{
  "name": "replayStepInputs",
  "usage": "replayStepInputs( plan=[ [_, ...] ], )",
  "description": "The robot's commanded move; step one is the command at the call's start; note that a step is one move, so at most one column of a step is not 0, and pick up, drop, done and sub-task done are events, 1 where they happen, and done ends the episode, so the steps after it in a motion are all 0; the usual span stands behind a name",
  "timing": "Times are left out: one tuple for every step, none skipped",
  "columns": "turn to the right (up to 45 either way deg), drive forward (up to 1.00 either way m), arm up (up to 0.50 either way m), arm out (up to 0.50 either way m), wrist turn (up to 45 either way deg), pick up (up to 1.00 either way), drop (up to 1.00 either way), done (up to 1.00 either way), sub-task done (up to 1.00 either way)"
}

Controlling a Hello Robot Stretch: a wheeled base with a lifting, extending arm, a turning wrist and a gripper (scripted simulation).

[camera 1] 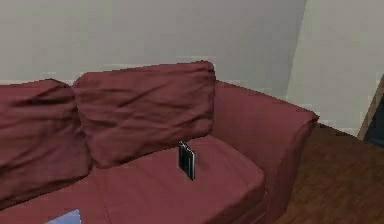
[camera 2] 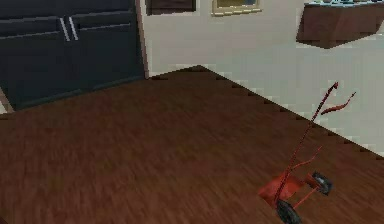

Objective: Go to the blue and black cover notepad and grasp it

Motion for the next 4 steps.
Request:
replayStepInputs(
  plan=[
    [18.0, 0.00, 0.00, 0.00, 0.0, 0.00, 0.00, 0.00, 0.00],
    [0.0, 0.40, 0.00, 0.00, 0.0, 0.00, 0.00, 0.00, 0.00],
    [-45.0, 0.00, 0.00, 0.00, 0.0, 0.00, 0.00, 0.00, 0.00],
    [-45.0, 0.00, 0.00, 0.00, 0.0, 0.00, 0.00, 0.00, 0.00]
  ],
)
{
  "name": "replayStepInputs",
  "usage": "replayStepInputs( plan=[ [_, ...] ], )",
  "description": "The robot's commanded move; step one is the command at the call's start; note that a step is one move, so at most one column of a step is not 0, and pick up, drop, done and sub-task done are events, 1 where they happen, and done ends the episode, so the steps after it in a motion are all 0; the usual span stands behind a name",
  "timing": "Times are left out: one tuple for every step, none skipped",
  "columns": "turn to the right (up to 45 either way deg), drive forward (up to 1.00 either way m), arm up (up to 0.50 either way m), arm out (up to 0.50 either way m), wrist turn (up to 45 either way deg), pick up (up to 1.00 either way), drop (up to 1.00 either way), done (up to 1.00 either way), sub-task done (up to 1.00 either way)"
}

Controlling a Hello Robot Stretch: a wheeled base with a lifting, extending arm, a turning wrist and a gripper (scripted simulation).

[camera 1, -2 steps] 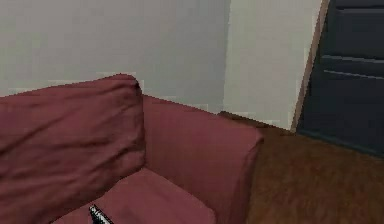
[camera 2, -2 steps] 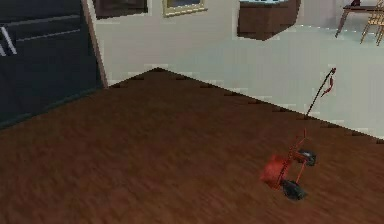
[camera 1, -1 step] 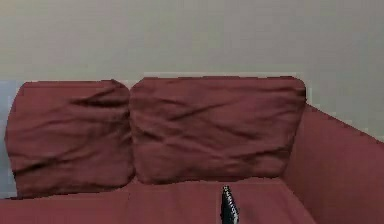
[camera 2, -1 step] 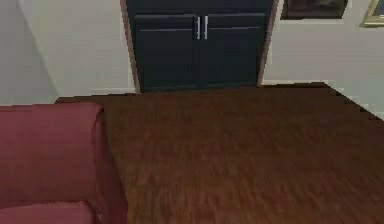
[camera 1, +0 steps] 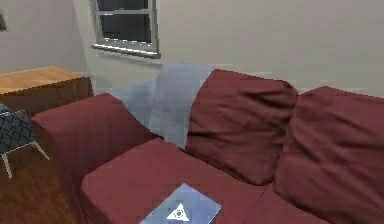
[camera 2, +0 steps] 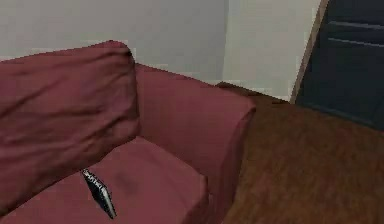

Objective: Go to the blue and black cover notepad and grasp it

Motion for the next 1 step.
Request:
replayStepInputs(
  plan=[
    [-27.0, 0.00, 0.00, 0.00, 0.0, 0.00, 0.00, 0.00, 0.00]
  ],
)
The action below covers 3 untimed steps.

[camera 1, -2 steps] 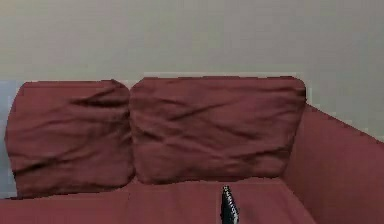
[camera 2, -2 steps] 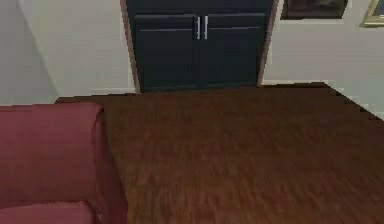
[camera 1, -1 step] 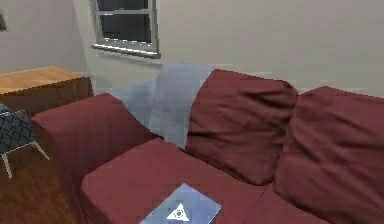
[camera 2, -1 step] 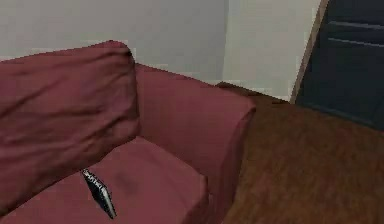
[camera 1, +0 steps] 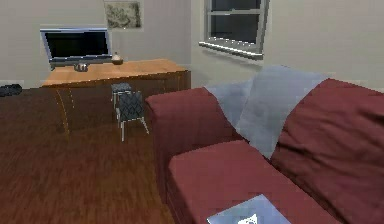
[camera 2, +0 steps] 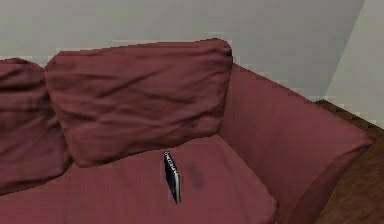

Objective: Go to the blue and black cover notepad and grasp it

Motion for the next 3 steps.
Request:
replayStepInputs(
  plan=[
    [0.0, 0.00, 0.50, 0.00, 0.0, 0.00, 0.00, 0.00, 0.00],
    [0.0, 0.00, 0.14, 0.00, 0.0, 0.00, 0.00, 0.00, 0.00],
    [0.0, 0.00, 0.00, 0.28, 0.0, 0.00, 0.00, 0.00, 0.00]
  ],
)
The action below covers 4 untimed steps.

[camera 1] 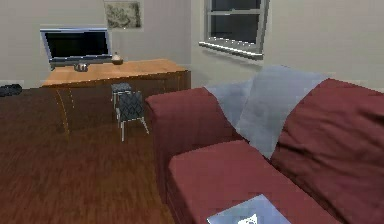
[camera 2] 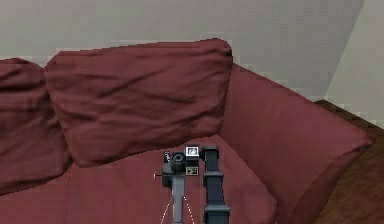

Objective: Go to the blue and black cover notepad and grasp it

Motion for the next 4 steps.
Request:
replayStepInputs(
  plan=[
    [0.0, 0.00, 0.00, 0.00, 45.0, 0.00, 0.00, 0.00, 0.00],
    [0.0, 0.00, 0.00, 0.00, 45.0, 0.00, 0.00, 0.00, 0.00],
    [0.0, 0.00, 0.00, 0.00, 45.0, 0.00, 0.00, 0.00, 0.00],
    [0.0, 0.00, 0.00, 0.00, 33.0, 0.00, 0.00, 0.00, 0.00]
  ],
)
